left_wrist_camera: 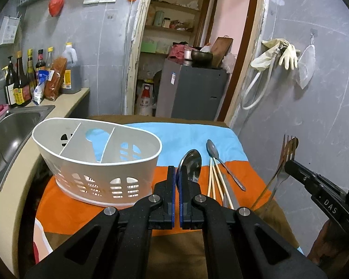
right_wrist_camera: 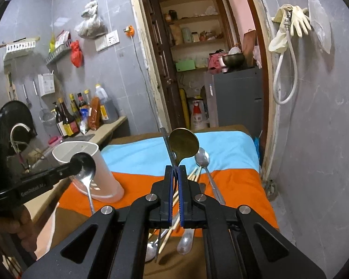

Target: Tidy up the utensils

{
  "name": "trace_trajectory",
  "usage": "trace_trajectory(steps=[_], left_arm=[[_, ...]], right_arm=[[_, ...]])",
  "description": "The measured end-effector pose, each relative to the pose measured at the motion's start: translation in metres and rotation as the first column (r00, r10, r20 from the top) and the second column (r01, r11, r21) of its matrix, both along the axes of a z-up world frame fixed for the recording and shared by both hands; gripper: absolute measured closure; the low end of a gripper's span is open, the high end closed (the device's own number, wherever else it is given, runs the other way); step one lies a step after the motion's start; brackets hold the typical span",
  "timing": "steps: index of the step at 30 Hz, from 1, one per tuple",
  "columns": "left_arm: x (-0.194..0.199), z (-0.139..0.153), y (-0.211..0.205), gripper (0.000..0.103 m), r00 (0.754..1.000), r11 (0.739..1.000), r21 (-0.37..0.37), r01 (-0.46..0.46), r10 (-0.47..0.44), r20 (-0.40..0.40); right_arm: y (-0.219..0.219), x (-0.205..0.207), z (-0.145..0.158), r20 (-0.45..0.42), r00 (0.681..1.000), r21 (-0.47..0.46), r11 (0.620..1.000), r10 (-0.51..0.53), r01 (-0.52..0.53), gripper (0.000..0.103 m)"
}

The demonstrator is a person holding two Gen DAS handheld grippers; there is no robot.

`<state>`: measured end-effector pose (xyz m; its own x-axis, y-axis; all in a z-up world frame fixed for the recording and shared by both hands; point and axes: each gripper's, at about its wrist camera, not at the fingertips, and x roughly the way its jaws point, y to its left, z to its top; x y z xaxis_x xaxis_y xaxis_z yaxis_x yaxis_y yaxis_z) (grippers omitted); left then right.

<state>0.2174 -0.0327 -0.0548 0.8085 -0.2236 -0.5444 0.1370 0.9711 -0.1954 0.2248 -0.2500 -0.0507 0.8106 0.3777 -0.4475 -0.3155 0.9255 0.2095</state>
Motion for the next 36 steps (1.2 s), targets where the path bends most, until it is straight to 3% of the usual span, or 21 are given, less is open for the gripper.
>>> trace_trajectory(steps=[11, 17, 20, 36], left_arm=[[-0.010, 0.003, 0.009, 0.103, 1.000, 1.000, -0.003, -0.025, 0.025, 0.006], [-0.015, 0.004, 0.016, 0.103, 0.999, 0.999, -0.002, -0.046, 0.046, 0.002], [-0.016, 0.003, 0.018, 0.103, 0.998, 0.999, -0.007, -0.054, 0.054, -0.013], [-0.007, -0.014, 0.014, 0.103, 0.992, 0.995, -0.007, -0.101, 0.100, -0.082]], right_arm=[[-0.003, 0.001, -0.004, -0.064, 0.998, 0.109, 0.994, 0.026, -0.019, 0.101], [0.003, 0.007, -0.008, -0.073, 0.997, 0.105, 0.994, 0.033, -0.026, 0.101], [0.001, 0.029, -0.031, -0.213, 0.976, 0.150, 0.988, 0.054, -0.022, 0.101], [0.011, 0.083, -0.081, -0.399, 0.908, 0.067, 0.991, 0.129, -0.112, 0.094]])
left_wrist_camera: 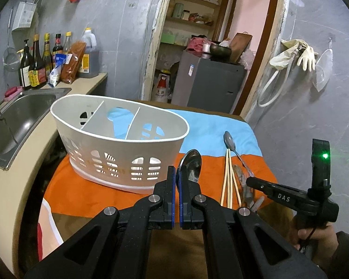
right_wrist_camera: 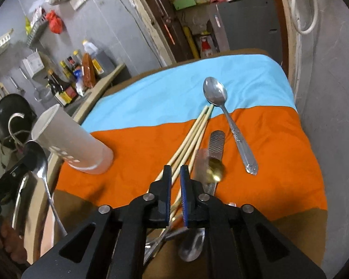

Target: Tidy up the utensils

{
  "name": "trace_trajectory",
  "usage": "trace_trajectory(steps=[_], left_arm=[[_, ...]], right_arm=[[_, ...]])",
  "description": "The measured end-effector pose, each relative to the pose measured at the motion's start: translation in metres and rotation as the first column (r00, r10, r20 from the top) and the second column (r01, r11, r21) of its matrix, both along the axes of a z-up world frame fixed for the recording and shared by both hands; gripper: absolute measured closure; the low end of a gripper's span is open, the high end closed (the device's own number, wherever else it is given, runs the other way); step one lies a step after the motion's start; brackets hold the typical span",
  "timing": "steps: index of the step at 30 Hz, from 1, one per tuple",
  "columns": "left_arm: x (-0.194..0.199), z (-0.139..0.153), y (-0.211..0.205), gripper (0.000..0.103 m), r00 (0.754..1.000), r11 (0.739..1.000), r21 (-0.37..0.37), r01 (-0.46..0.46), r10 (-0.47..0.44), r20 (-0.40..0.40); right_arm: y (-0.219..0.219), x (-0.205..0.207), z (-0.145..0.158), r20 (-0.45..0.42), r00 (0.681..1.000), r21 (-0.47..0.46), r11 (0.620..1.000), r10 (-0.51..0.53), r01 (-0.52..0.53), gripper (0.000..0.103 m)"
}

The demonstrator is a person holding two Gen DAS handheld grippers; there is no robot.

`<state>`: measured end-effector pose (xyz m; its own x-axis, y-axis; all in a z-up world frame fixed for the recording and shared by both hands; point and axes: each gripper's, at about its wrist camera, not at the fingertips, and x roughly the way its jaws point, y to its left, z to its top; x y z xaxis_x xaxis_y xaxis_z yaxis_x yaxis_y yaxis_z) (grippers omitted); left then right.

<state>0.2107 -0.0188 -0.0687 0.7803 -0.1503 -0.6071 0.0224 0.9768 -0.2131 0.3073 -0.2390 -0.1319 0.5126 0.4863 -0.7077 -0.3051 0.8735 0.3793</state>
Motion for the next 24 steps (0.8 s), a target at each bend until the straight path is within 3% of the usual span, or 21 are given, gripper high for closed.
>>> trace_trajectory(steps=[5, 13, 22, 23, 24], left_arm=[[0.003, -0.004, -0.005, 0.103, 1.000, 1.000, 0.003, -0.005, 0.005, -0.013], [0.008, -0.013, -0.013, 0.103, 0.999, 1.000, 0.009, -0.018, 0.018, -0.040], [0.011, -0.014, -0.018, 0.103, 0.998, 0.999, 0.023, -0.032, 0.033, -0.050], [0.011, -0.014, -0.018, 0.103, 0.998, 0.999, 0.025, -0.033, 0.034, -0.049], [0.010, -0.014, -0.018, 0.103, 0.998, 0.999, 0.027, -0.035, 0.037, -0.049]], right_arm=[[-0.025, 0.011, -0.001, 0.004, 0.999, 0.006, 0.999, -0.048, 0.048, 0.084], [-0.054, 0.022, -0.023, -0.056, 0.997, -0.011, 0.998, -0.061, 0.061, 0.083], [-0.046, 0.035, -0.037, -0.107, 0.993, 0.114, 0.993, 0.053, -0.041, 0.084], [-0.047, 0.038, -0.038, -0.113, 0.992, 0.138, 0.989, 0.060, -0.045, 0.085], [-0.047, 0.039, -0.039, -0.115, 0.991, 0.151, 0.987, 0.067, -0.049, 0.093]])
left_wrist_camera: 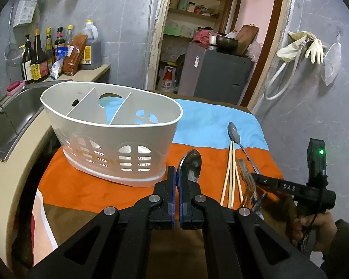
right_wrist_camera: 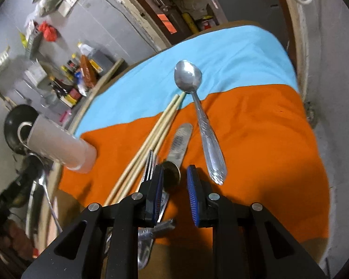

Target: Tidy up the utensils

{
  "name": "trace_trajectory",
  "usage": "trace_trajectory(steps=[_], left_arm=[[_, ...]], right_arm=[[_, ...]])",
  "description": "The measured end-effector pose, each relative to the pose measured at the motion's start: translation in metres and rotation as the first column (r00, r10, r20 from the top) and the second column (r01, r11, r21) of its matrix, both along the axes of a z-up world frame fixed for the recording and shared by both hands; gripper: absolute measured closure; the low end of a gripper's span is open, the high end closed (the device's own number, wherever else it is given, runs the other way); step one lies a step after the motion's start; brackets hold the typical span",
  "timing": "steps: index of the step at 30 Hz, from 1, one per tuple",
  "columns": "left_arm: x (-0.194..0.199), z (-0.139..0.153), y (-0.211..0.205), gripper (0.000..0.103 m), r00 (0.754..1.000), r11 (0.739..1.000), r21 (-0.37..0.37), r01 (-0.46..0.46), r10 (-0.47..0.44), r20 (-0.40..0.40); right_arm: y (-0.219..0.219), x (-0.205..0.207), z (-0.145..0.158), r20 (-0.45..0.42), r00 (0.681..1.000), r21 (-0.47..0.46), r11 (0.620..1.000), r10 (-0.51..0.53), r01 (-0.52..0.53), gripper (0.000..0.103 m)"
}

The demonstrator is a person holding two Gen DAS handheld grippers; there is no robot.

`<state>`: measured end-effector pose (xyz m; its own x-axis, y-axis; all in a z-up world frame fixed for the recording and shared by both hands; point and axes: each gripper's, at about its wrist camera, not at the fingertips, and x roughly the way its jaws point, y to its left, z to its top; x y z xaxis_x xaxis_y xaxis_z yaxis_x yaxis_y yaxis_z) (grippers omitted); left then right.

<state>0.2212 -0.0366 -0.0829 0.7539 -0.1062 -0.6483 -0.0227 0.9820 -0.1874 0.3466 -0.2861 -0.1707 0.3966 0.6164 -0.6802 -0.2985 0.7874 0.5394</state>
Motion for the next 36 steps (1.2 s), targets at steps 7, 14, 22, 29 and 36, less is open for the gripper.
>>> trace_trajectory(steps=[7, 14, 22, 29, 36], left_arm=[[-0.004, 0.003, 0.000, 0.103, 1.000, 1.000, -0.003, -0.017, 0.017, 0.004], [-0.009, 0.013, 0.001, 0.103, 1.000, 1.000, -0.011, -0.011, 0.011, 0.029], [-0.021, 0.031, 0.005, 0.103, 0.998, 0.999, -0.032, 0.012, -0.010, 0.069], [-0.031, 0.042, 0.012, 0.103, 0.995, 0.999, -0.044, 0.024, -0.020, 0.095], [-0.038, 0.052, 0.022, 0.103, 0.993, 0.998, -0.052, 0.025, -0.019, 0.113]], right_arm=[[0.001, 0.004, 0.005, -0.005, 1.000, 0.028, 0.999, 0.026, -0.026, 0.100], [0.012, -0.021, 0.060, 0.228, 0.974, -0.138, 0.989, -0.011, 0.043, 0.101], [0.033, -0.059, 0.122, 0.492, 0.870, -0.302, 0.943, 0.029, 0.140, 0.102], [0.041, -0.080, 0.152, 0.588, 0.808, -0.314, 0.928, 0.025, 0.199, 0.101], [0.051, -0.099, 0.180, 0.658, 0.752, -0.323, 0.917, 0.040, 0.233, 0.101]])
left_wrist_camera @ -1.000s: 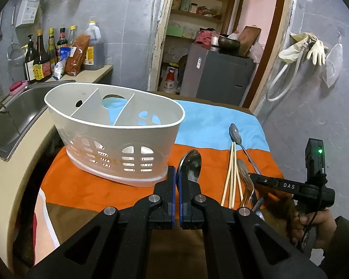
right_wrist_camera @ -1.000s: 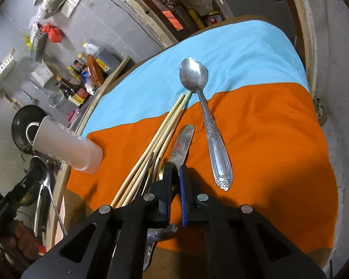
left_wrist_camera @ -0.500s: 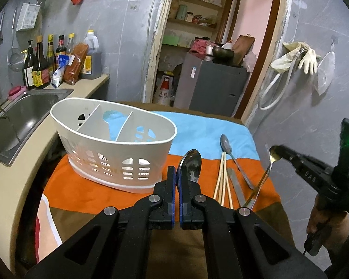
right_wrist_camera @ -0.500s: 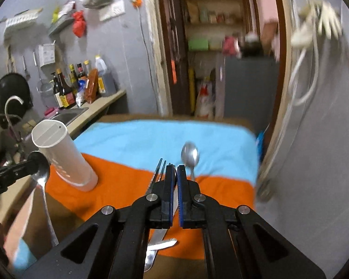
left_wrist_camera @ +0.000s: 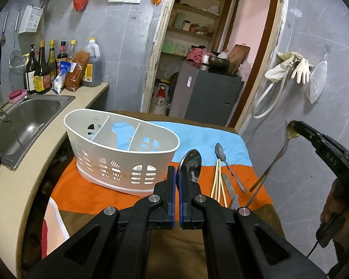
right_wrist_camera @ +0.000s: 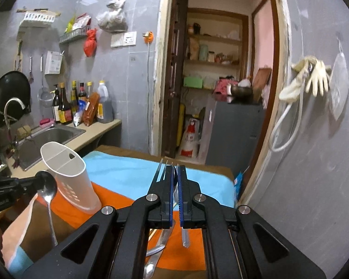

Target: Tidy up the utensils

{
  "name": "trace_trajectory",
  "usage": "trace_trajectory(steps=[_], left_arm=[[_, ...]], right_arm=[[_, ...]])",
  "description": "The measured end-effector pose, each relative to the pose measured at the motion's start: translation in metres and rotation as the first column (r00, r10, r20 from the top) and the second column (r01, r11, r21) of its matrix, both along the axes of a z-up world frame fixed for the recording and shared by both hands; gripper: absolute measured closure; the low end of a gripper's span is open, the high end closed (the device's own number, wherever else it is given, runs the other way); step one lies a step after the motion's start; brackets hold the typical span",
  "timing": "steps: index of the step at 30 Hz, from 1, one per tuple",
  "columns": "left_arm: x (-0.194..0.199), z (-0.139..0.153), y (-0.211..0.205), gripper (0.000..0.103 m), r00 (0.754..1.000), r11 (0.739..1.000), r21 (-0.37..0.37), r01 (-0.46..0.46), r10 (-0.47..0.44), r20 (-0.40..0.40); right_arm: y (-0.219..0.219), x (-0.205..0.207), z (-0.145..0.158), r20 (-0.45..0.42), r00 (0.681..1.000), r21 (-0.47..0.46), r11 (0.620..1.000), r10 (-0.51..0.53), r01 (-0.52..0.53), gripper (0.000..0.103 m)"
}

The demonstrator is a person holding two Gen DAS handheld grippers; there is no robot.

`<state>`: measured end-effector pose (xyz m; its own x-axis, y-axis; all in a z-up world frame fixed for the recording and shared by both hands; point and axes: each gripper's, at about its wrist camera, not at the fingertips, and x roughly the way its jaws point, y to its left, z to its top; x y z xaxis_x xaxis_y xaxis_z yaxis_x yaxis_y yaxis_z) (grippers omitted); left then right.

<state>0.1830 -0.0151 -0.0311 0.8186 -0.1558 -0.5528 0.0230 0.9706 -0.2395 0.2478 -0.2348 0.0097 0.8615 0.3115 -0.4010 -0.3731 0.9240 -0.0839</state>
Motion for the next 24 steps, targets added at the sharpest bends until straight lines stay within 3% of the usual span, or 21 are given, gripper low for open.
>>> trace_trajectory(steps=[6, 10, 16, 24], left_arm=[[-0.004, 0.001, 0.006, 0.103, 1.000, 1.000, -0.002, -0.003, 0.003, 0.001], [-0.006, -0.002, 0.010, 0.103, 1.000, 1.000, 0.006, -0.007, 0.007, -0.009], [-0.008, -0.008, 0.014, 0.103, 0.999, 1.000, 0.007, -0.026, 0.027, -0.023], [-0.008, -0.015, 0.017, 0.103, 0.999, 1.000, -0.002, -0.029, 0.029, -0.042]], right_arm=[[0.008, 0.010, -0.011, -0.112, 0.992, 0.024, 0.998, 0.060, -0.058, 0.101], [0.014, 0.022, -0.035, -0.189, 0.979, 0.075, 0.995, 0.075, -0.061, 0.101], [0.032, 0.050, -0.073, -0.273, 0.957, 0.062, 0.995, 0.095, -0.081, 0.099], [0.014, 0.057, -0.092, -0.330, 0.941, 0.110, 0.993, 0.074, -0.039, 0.090]])
